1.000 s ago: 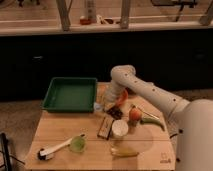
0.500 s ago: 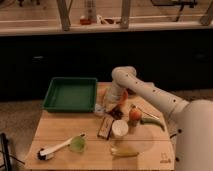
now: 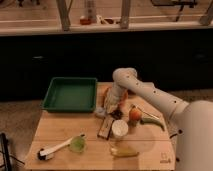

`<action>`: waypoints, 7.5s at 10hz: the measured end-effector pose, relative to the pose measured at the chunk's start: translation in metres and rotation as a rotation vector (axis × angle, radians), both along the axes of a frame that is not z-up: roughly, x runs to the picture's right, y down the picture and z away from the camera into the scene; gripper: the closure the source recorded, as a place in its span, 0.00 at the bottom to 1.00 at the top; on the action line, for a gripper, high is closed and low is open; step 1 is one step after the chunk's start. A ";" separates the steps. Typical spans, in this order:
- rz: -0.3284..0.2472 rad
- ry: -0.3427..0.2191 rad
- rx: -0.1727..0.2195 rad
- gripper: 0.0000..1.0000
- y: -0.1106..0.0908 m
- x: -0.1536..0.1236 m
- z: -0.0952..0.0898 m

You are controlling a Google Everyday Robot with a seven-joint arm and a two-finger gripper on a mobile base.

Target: Place towel in table surface

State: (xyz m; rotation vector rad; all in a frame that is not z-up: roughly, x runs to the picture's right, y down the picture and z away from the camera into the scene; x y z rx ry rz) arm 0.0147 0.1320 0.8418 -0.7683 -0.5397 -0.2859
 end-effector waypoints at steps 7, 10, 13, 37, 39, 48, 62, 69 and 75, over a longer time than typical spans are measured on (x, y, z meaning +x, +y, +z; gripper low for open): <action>-0.096 -0.100 -0.003 1.00 0.022 -0.059 -0.005; -0.132 -0.132 -0.003 1.00 0.032 -0.077 -0.007; -0.159 -0.156 0.001 1.00 0.040 -0.090 -0.010; -0.176 -0.164 0.013 0.20 0.052 -0.104 -0.013; -0.173 -0.166 0.013 0.20 0.051 -0.103 -0.013; -0.169 -0.194 0.009 0.20 0.053 -0.093 -0.019; -0.176 -0.206 0.008 0.20 0.052 -0.094 -0.021; -0.175 -0.206 0.008 0.20 0.053 -0.094 -0.021; -0.175 -0.206 0.008 0.20 0.053 -0.094 -0.021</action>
